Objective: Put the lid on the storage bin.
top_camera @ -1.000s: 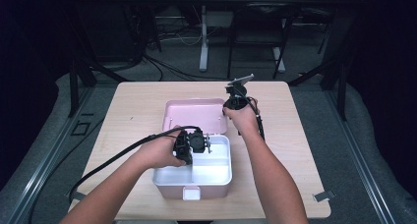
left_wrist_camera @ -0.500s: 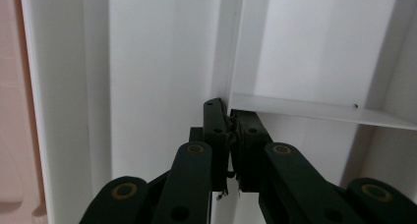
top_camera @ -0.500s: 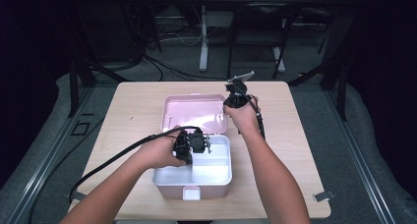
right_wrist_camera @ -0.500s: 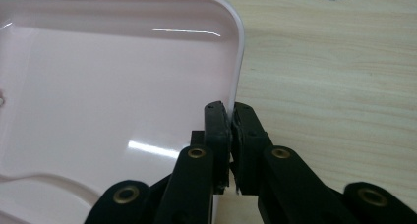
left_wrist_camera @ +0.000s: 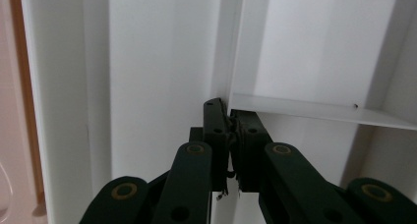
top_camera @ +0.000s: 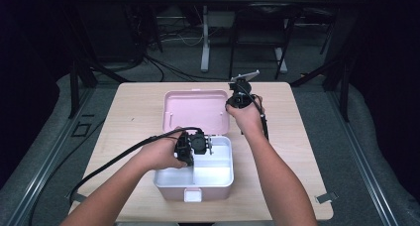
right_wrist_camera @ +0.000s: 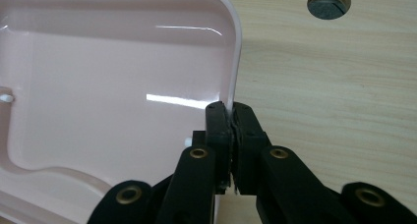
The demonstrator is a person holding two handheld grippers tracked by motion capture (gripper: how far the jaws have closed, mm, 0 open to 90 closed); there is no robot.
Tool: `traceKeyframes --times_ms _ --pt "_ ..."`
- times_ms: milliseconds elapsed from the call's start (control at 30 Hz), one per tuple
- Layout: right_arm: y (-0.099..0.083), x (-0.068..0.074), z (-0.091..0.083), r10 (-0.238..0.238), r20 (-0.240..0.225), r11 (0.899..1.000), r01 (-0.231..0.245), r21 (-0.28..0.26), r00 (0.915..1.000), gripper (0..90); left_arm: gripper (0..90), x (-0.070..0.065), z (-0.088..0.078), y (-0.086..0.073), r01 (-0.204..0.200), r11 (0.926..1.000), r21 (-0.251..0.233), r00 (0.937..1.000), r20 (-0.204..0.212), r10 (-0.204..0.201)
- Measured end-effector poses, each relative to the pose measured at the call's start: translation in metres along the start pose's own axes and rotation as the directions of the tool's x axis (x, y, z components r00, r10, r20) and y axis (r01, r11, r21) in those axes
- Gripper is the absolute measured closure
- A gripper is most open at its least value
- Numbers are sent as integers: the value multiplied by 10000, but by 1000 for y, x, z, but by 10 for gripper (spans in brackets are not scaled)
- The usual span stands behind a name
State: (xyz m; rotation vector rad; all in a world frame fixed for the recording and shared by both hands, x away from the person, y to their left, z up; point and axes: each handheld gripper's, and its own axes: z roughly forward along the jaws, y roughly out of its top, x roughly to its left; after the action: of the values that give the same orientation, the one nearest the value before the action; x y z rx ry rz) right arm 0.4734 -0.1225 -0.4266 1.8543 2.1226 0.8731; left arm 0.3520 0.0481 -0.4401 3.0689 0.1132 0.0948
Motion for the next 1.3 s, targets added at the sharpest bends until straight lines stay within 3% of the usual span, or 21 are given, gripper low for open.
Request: traceKeyframes --times_ms 667,1033,1067,1300 --pt "-8 4 -29 -375 -406 9964 342 -780 9985 878 859 0 0 0 10 10000 -44 10000 19 -10" --pt "-17 9 -42 -782 -371 9852 715 -1559 9962 879 859 0 1 -1 16 9999 -125 10000 -43 -16" --pt "-17 9 -46 -852 -327 9887 804 -1268 9958 879 859 0 0 -1 4 10000 -67 10000 -38 -4" --pt "-22 11 -52 -984 -299 9835 926 -1553 9947 880 854 -2 0 -4 8 9997 -255 9998 -199 -13"
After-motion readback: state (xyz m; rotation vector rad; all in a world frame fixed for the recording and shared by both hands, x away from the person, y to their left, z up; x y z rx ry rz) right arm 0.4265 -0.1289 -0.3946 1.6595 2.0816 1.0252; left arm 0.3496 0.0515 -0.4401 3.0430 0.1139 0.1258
